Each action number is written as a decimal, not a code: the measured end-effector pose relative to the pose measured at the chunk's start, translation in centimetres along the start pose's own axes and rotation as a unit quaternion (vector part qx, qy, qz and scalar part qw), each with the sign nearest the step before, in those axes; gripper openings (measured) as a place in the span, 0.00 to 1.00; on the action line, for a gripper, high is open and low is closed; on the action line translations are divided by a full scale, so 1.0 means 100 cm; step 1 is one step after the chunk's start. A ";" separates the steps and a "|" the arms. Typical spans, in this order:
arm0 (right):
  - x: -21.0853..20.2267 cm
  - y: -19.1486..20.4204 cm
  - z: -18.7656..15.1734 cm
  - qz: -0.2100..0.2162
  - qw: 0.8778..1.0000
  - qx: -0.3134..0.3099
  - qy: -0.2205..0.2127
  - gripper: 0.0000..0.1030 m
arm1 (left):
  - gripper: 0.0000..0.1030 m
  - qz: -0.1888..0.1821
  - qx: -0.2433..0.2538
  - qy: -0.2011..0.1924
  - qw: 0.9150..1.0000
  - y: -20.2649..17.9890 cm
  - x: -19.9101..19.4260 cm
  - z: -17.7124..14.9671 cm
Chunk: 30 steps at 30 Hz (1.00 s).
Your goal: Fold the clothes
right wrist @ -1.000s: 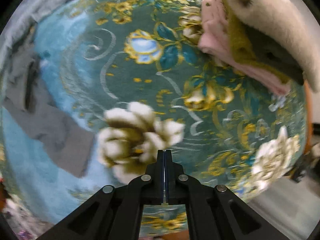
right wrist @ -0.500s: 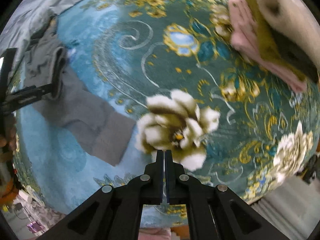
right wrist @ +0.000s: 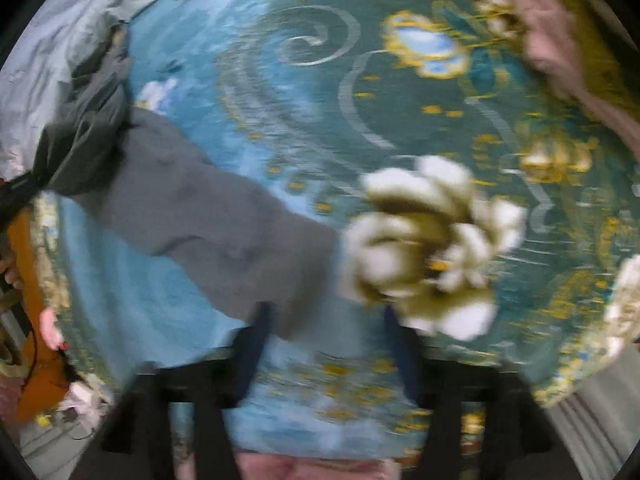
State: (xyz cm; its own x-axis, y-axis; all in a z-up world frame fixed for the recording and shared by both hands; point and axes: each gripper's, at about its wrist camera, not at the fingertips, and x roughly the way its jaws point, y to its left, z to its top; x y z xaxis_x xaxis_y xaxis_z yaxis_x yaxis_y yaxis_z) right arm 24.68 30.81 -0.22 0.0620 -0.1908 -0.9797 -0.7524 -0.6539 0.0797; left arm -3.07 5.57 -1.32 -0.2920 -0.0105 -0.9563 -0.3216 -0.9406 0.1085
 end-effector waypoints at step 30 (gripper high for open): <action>-0.114 -0.071 0.025 -0.058 0.972 0.169 -0.155 0.08 | 0.03 -0.123 -0.330 -0.018 0.936 0.188 -0.063 -0.035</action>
State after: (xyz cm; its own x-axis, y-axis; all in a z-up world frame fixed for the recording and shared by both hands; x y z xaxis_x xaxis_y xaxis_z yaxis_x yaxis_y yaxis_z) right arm 27.68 39.51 9.91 -0.0027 0.1340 -0.9910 -0.9277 -0.3702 -0.0475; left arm -4.14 -13.24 5.83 -0.3168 0.2344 -0.9191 0.2395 -0.9178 -0.3167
